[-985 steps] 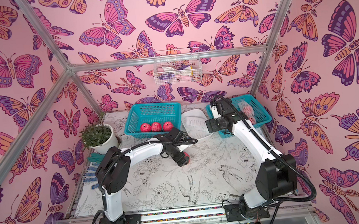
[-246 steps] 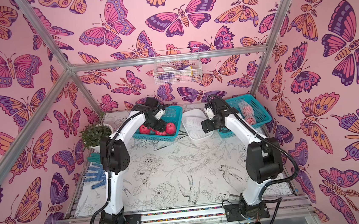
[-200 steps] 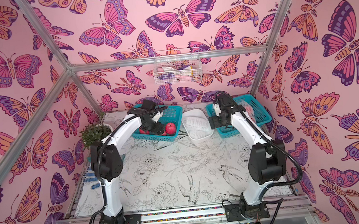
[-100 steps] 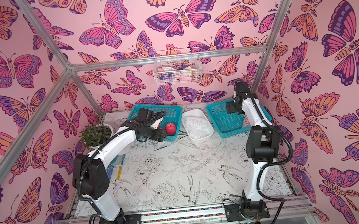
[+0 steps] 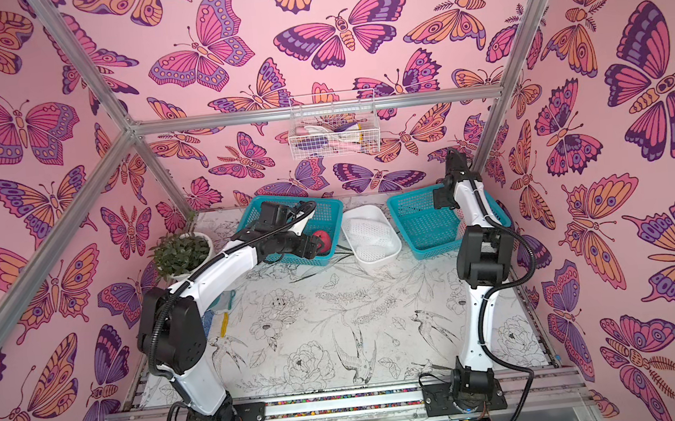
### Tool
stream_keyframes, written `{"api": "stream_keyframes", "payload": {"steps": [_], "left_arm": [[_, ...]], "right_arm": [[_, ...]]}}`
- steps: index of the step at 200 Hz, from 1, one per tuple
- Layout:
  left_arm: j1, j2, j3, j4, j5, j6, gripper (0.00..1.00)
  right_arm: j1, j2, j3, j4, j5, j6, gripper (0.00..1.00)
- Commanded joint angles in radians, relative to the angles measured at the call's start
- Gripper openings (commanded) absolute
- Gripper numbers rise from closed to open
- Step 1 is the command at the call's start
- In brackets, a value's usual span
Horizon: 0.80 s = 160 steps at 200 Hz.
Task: Remove foam nets from apples
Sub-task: Pick up the apple from the basket.
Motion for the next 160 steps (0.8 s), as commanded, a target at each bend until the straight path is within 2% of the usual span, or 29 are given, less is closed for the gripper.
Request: {"api": "stream_keyframes", "payload": {"steps": [1, 62, 108, 160], "left_arm": [[0.003, 0.039, -0.023, 0.032, 0.043, 0.016, 0.85], [0.005, 0.037, -0.026, 0.032, 0.05, -0.006, 0.85], [-0.001, 0.034, -0.015, 0.02, 0.049, -0.036, 0.85], [-0.014, 0.054, 0.027, -0.019, 0.025, -0.037, 0.85]], "right_arm": [[-0.006, 0.054, 0.059, 0.005, 0.05, -0.008, 0.99], [-0.033, 0.187, 0.202, -0.052, 0.026, -0.028, 0.99], [-0.047, 0.245, 0.251, -0.056, 0.031, -0.077, 0.97], [-0.071, 0.278, 0.259, -0.064, -0.014, -0.09, 0.88]]}}
